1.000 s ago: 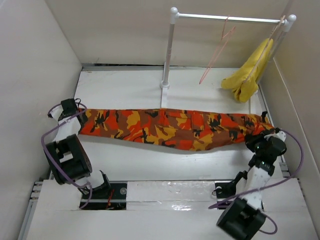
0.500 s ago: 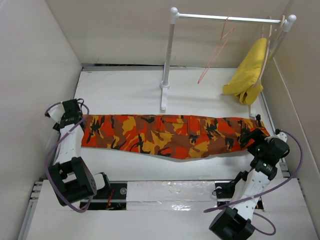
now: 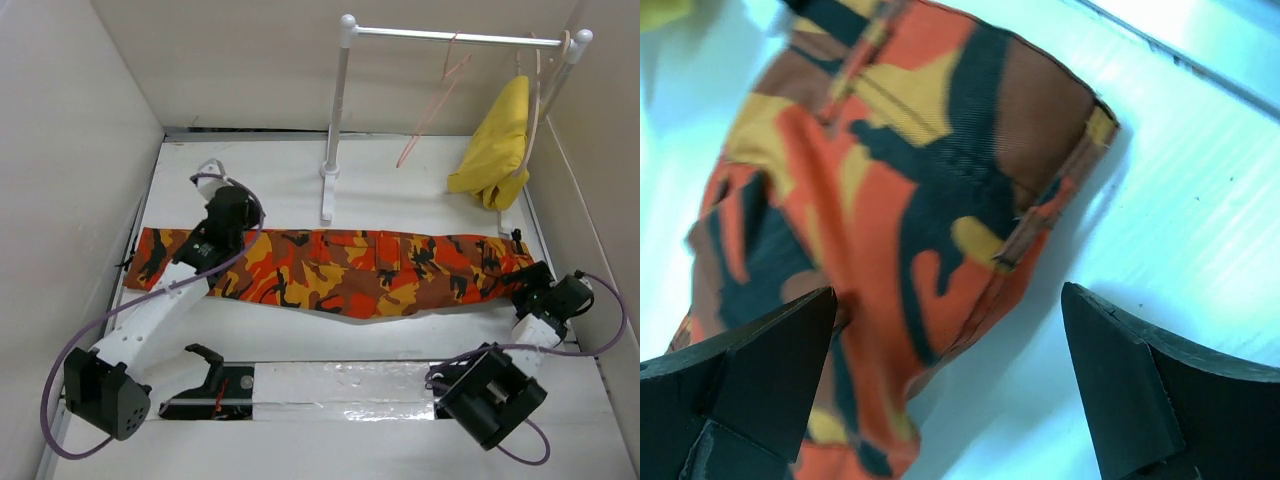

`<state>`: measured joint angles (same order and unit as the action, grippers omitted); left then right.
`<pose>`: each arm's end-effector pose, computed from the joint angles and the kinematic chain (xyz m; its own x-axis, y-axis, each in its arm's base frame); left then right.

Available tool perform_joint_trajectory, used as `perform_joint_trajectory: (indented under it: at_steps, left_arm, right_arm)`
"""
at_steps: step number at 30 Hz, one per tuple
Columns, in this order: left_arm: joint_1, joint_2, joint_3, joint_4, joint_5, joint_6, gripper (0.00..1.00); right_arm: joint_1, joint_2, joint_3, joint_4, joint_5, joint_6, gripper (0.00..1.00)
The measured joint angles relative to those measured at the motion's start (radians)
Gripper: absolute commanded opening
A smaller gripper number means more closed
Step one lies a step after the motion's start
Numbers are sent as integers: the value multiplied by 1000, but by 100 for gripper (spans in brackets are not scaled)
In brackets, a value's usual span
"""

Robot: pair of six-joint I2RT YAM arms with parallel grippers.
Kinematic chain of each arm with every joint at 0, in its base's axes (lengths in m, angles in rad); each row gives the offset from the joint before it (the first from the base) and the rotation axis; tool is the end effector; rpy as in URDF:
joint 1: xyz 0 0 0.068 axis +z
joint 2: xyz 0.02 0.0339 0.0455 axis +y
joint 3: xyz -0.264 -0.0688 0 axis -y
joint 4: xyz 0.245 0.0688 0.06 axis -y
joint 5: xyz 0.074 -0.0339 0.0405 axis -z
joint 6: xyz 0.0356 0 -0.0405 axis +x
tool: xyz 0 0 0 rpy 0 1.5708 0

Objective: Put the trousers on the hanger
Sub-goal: Fold the trousers at the center of the board.

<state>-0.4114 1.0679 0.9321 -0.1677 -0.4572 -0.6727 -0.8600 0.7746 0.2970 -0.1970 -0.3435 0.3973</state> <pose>0.2306 -0.0835 0.3394 -0.1972 -0.5239 -0.8286 -0.1920 0.8495 -0.4914 0.1138 -0.1138 0.1717 -0.1661 0.7513 -0.6387 0.6574 0.5671 0.4961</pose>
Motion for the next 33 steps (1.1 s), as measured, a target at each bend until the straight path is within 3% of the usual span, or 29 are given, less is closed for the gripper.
perform_joint_trajectory:
  at_steps: [5, 9, 12, 16, 17, 22, 24, 28, 33]
  left_arm:
    - [-125, -7, -139, 121, 108, -33, 0]
    - [-229, -7, -243, 174, 130, -43, 0]
    - [-354, -1, -266, 200, 88, -40, 0]
    - [-519, 43, -264, 261, 24, -27, 0]
    - [-544, 64, -264, 270, 10, -24, 0]
    - [-566, 147, -269, 304, -45, -23, 0]
    - [-566, 149, -288, 329, -56, -24, 0]
    - [-566, 146, -358, 383, -69, -26, 0]
    - [-573, 146, -442, 416, -66, -55, 0]
  right_arm:
    - [-79, 146, -30, 137, -54, 64, 100]
    - [-59, 194, -55, 276, -48, 138, 95]
    - [19, 197, -83, 349, -2, 191, 76]
    - [119, 201, -89, 412, 72, 230, 15]
    - [136, 202, -89, 427, 79, 233, 3]
    - [224, 126, -82, 446, 66, 176, 0]
    - [341, 34, -74, 433, 65, 134, 0]
    - [761, -165, -11, 355, 114, 50, 0]
    - [1221, -218, 130, 231, 267, 17, 0]
